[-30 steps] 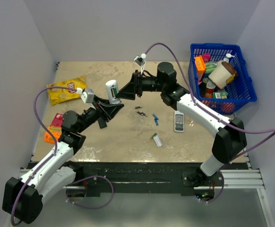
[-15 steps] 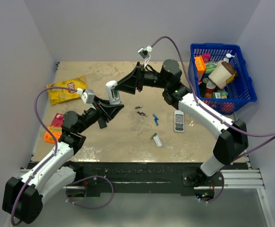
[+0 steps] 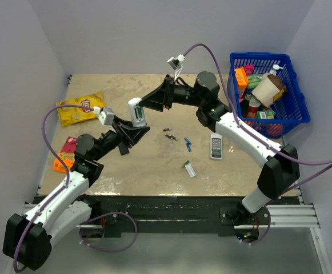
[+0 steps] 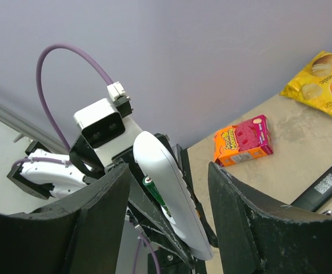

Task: Load the batteries into the remote control
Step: Load the battery into the remote control.

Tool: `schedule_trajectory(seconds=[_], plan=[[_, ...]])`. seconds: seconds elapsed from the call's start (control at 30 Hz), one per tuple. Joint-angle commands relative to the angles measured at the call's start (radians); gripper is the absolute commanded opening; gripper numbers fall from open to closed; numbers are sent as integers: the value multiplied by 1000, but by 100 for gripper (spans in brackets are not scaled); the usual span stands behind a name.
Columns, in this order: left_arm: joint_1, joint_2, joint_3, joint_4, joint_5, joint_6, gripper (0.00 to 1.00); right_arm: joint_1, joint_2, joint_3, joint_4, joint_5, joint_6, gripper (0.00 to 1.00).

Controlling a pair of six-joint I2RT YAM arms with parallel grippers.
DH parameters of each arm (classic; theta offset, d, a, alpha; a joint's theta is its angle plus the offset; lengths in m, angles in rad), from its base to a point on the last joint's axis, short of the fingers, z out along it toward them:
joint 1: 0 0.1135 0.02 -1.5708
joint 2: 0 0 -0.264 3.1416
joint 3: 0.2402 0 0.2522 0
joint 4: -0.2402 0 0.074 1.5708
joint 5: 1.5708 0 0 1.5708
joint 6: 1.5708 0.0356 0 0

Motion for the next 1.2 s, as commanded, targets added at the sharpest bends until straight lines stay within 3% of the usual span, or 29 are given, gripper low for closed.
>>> schedule_trajectory(seconds=[0.0,0.53,1.17], plan=[[-2,-17,7,80,11,7,0,-2,-21,38,-2,15,7,60],[-2,-15,18,81,17,9,0,13,2,40,-50,16,-19,56],[-2,-5,40,130,20,38,0,24,30,6,-159,8,-30,38]])
